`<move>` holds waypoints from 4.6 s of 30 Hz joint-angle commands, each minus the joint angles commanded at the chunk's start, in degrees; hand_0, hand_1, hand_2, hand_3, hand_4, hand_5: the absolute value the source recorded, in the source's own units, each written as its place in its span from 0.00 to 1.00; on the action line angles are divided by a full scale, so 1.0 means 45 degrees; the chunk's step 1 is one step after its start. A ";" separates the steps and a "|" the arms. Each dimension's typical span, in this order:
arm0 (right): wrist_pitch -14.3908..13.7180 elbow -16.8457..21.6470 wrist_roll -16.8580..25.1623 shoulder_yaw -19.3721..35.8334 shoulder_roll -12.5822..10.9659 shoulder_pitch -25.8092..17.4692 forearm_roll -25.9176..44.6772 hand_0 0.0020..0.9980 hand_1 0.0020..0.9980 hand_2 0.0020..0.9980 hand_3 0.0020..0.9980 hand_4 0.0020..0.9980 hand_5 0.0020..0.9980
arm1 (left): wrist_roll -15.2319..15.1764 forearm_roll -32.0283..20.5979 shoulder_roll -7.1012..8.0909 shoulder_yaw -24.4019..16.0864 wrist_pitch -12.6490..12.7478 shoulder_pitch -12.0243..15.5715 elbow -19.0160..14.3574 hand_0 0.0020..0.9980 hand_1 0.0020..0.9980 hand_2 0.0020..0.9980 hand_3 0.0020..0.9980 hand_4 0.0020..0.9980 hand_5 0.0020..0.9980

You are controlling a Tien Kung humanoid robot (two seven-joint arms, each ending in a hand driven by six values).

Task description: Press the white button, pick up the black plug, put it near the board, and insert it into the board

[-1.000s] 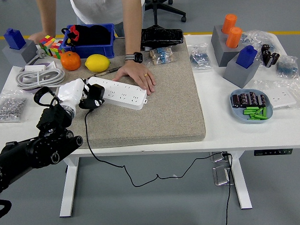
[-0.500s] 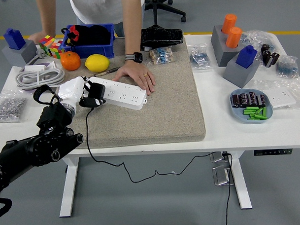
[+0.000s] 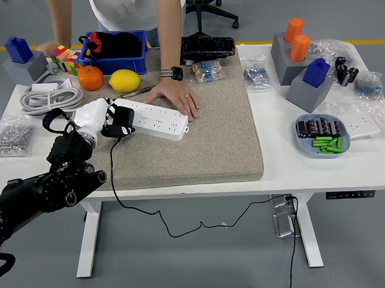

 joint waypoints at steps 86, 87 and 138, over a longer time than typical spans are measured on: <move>0.0002 0.0011 0.0048 0.0460 0.0010 -0.0225 -0.0191 0.68 0.57 0.55 0.57 0.67 0.20 | 0.0043 0.2145 0.3813 -0.4748 -0.1602 0.2591 -0.8458 0.78 0.74 0.68 0.71 0.62 0.00; 0.0004 0.0013 0.0050 0.0445 0.0008 -0.0230 -0.0190 0.68 0.57 0.55 0.57 0.67 0.20 | -0.0011 0.2166 0.3871 -0.4725 -0.1668 0.2653 -0.8504 0.78 0.74 0.66 0.68 0.50 0.00; 0.0018 0.0036 0.0123 0.0332 -0.0007 -0.0278 -0.0121 0.68 0.57 0.55 0.57 0.67 0.21 | -0.1110 0.1261 0.2848 -0.2819 -0.1979 0.2110 -0.5381 0.86 0.81 0.73 0.70 0.58 0.00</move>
